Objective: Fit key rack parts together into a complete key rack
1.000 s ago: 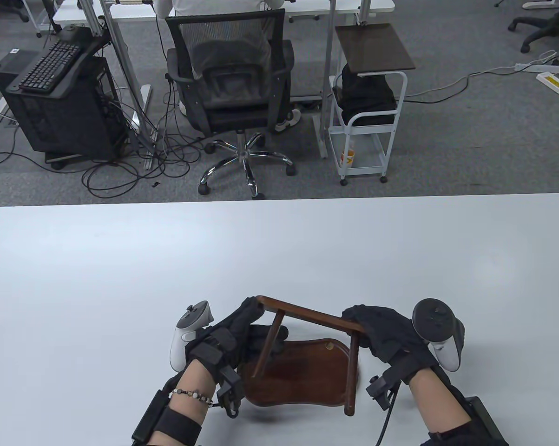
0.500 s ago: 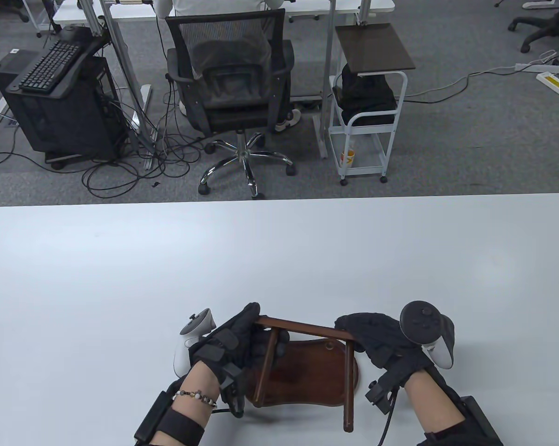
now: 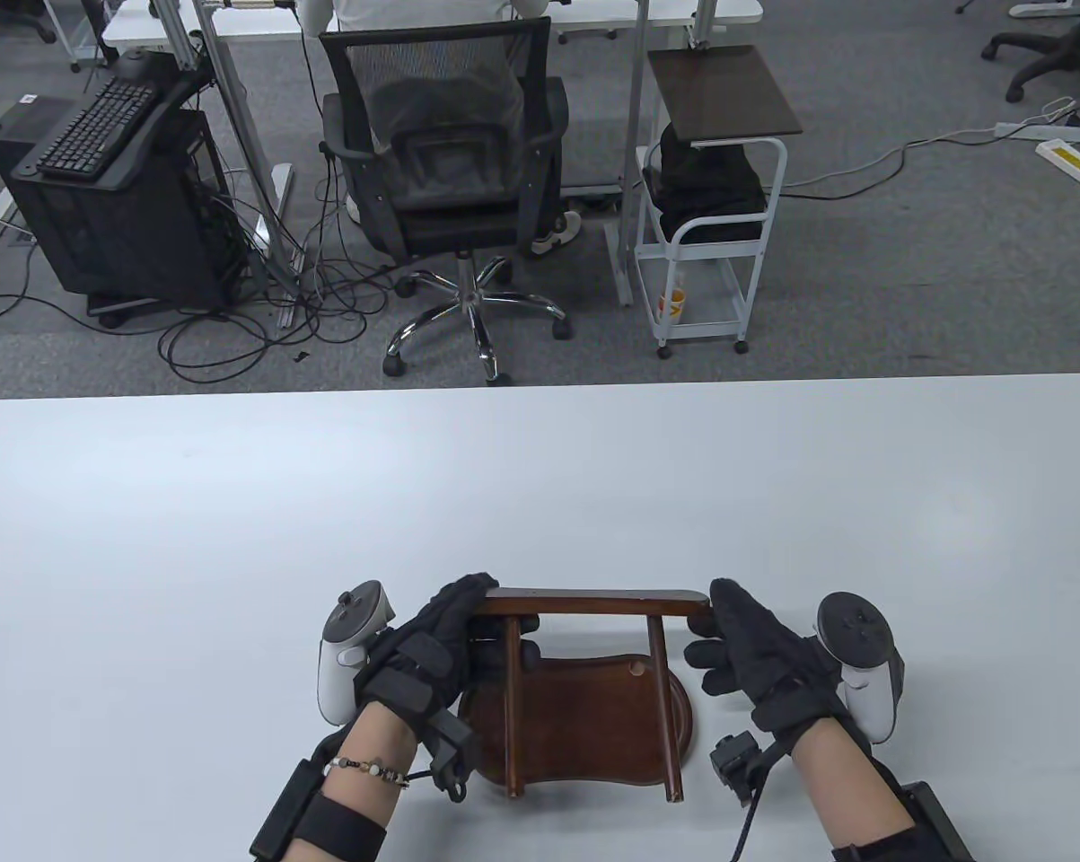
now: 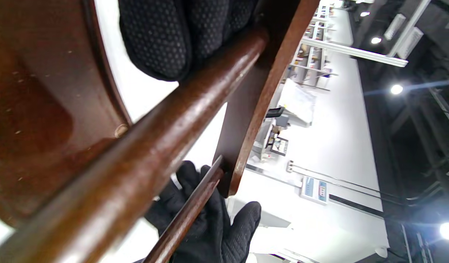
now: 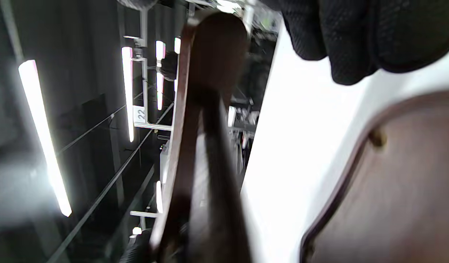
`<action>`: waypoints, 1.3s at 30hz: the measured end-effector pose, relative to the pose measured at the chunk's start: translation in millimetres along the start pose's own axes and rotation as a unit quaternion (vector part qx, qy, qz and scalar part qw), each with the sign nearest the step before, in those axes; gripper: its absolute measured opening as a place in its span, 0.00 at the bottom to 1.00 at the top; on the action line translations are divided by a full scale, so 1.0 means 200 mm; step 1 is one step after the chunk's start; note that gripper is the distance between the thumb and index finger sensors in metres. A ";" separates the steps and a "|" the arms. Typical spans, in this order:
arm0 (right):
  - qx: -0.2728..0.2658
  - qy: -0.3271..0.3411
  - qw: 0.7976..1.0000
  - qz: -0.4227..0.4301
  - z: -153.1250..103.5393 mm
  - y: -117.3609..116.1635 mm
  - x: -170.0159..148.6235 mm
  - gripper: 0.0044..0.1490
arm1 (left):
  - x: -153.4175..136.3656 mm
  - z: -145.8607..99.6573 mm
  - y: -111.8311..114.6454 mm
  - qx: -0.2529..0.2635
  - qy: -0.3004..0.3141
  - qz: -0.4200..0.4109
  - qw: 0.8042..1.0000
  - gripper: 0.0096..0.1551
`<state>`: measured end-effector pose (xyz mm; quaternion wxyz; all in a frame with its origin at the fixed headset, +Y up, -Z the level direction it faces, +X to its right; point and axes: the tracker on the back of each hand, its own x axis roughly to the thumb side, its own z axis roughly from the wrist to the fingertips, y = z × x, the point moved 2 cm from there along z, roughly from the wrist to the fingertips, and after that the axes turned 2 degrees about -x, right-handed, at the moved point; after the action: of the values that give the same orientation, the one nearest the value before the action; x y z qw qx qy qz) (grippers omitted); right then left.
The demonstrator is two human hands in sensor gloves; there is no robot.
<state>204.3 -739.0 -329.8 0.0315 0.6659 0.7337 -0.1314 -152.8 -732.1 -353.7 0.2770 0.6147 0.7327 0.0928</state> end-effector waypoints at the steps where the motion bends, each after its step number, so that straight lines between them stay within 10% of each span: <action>1: 0.018 -0.011 0.999 0.031 0.00 -0.02 -0.01 0.59 | 0.00 0.00 0.00 0.000 0.007 0.006 1.000 0.44; 17: 0.050 -0.040 0.983 0.171 0.02 -0.11 -0.06 0.48 | 0.03 0.01 0.09 -0.023 0.034 0.102 0.994 0.44; 39: 0.116 0.177 0.956 0.205 0.04 -0.17 0.08 0.41 | 0.08 0.00 0.01 -0.050 0.119 0.072 0.989 0.37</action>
<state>167.3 -728.8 -336.4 -0.1502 0.8137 0.5549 -0.0858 -152.2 -716.7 -356.9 0.2104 0.6362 0.7085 0.2215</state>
